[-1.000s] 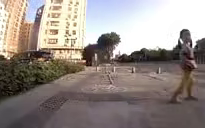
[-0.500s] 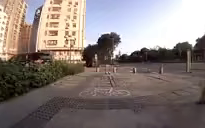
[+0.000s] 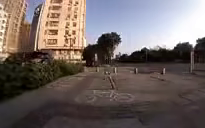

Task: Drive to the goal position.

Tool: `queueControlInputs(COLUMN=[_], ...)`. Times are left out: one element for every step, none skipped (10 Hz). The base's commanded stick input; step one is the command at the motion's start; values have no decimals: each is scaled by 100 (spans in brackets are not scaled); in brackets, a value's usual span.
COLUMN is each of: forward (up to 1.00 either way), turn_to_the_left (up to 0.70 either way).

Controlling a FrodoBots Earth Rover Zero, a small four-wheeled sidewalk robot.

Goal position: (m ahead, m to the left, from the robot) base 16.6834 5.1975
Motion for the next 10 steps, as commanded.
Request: queueControlInputs(forward=[45,45,45,45,45,45,45,45,45,45], turn_to_the_left=[0,0,0,0,0,0,0,0,0,0])
